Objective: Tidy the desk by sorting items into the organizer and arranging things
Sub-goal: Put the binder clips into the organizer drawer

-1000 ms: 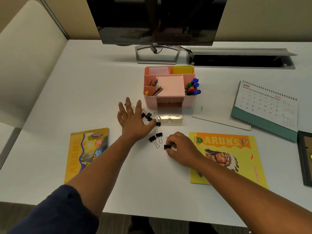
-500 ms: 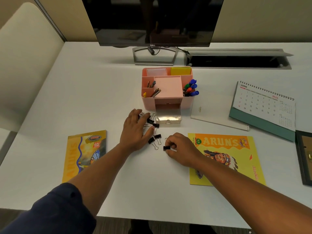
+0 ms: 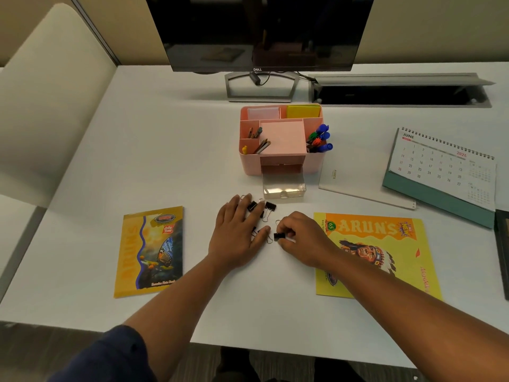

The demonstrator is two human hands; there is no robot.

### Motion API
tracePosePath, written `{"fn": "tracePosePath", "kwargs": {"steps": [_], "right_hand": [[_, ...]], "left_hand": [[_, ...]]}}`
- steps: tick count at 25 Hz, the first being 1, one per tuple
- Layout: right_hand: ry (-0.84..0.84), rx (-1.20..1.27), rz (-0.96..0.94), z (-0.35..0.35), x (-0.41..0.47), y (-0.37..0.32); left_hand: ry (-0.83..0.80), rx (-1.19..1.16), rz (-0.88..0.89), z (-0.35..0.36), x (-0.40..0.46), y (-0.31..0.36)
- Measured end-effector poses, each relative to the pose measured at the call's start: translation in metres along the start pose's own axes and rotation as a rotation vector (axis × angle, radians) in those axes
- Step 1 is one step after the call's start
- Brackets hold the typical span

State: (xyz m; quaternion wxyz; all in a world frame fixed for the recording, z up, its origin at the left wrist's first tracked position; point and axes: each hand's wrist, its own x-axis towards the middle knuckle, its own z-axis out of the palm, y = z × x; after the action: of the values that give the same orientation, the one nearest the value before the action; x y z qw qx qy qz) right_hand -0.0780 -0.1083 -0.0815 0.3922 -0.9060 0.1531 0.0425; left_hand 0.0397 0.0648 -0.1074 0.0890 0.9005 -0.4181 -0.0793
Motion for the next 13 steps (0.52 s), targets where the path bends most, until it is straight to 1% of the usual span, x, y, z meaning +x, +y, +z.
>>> {"fn": "tracePosePath", "kwargs": {"steps": [5,7,9,13], "right_hand": [[0.005,-0.239,-0.084,0.012,-0.013,-0.002],[0.022,-0.246,-0.066,0.013,-0.018,-0.003],[0.033,-0.220,-0.041,0.011,-0.020,-0.004],[-0.075,-0.278,0.025,0.005,-0.017,-0.007]], "left_hand": [[0.016,-0.038,0.118,0.004,-0.031,0.007],[0.031,-0.079,0.133,0.004,-0.034,0.006],[0.019,-0.108,0.106,0.002,-0.033,0.006],[-0.004,-0.086,0.096,0.001,-0.030,0.007]]}}
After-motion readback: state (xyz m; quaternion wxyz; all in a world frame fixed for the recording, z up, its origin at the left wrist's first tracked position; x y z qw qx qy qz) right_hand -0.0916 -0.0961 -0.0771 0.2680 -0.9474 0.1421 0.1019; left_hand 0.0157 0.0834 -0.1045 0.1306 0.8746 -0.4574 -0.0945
